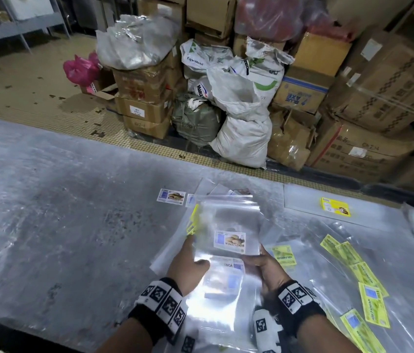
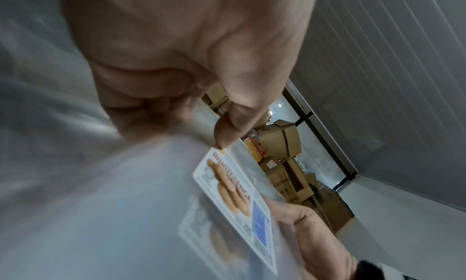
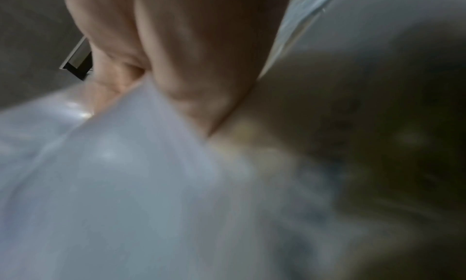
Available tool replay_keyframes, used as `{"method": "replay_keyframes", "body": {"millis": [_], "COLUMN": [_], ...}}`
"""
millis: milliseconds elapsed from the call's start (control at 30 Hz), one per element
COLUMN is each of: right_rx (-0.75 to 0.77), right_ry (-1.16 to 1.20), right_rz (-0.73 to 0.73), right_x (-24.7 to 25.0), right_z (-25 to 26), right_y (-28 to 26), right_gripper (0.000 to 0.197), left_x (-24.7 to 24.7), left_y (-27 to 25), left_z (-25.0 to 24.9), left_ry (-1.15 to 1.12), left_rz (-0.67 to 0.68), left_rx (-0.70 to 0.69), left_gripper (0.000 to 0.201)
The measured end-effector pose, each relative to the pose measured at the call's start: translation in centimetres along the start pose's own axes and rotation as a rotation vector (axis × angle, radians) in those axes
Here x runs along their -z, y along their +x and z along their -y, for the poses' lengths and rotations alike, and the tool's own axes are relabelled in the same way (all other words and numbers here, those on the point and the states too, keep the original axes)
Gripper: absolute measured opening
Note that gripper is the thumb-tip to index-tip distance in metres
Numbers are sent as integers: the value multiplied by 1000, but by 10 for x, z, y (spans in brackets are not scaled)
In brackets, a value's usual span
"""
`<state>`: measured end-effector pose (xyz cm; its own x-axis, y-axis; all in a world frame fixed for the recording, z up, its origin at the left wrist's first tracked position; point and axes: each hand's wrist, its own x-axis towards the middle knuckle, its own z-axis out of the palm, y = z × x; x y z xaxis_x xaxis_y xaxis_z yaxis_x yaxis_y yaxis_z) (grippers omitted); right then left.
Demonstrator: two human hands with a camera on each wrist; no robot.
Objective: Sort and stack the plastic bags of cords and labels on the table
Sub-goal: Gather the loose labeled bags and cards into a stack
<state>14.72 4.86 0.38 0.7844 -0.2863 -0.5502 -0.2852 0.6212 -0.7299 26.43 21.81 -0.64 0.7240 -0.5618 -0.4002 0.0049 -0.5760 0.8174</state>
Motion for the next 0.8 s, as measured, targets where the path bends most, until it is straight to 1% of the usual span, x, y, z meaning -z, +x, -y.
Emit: {"method": "replay_keyframes", "body": {"millis": [67,133,167,233,267,333,367,400,433,467,533,567,600,633,700,733,800], "right_rx": [-59,-129,-141,-123,-78,29,57,74,78,78,71,59,48,33,1,-15,-29], "right_ry": [-28,-84,-109,-156,-191,-233,-224,-213,-207,-196,-154,-157,-182,-202,-208,-202,-192], "right_rz": [-25,-129,-168,-140,-111,-78,-76,-60,-45,-42,-39,-53,-69,-86,-102,-101,-95], "right_x": [-3,-7,-6,-3,-1,5,8,10,11,11,13,12,12,14,17,18,23], "right_z": [1,4,4,4,4,-2,-5,-6,-8,-9,-9,-8,-7,-7,-9,-9,-13], "right_y": [-3,-7,-7,-6,-3,5,8,10,12,12,13,13,12,12,13,14,19], "right_gripper": [56,43,48,67,70,71,74,76,77,76,70,67,65,68,83,92,124], "left_x": [-5,-10,-12,-17,-18,-21,-21,-19,-16,-9,14,27,42,57,84,95,110], "left_y": [4,6,6,8,8,11,13,14,17,20,33,42,54,69,95,106,121], "left_z": [3,5,5,9,11,16,20,19,19,15,4,0,-5,-6,-10,-11,-14], "left_ry": [-62,-117,-139,-163,-161,-196,-218,-230,-253,-262,-280,-281,-260,-201,45,160,361], "left_rz": [-41,-100,-128,-148,-133,-69,-34,-4,10,10,-33,-80,-139,-210,-342,-375,-402], "left_rx": [-13,-17,-11,3,4,0,-7,-11,-27,-28,-20,-29,-36,-36,-12,14,112], "left_gripper": [68,65,66,68,72,86,92,93,89,76,38,26,20,18,27,32,41]}}
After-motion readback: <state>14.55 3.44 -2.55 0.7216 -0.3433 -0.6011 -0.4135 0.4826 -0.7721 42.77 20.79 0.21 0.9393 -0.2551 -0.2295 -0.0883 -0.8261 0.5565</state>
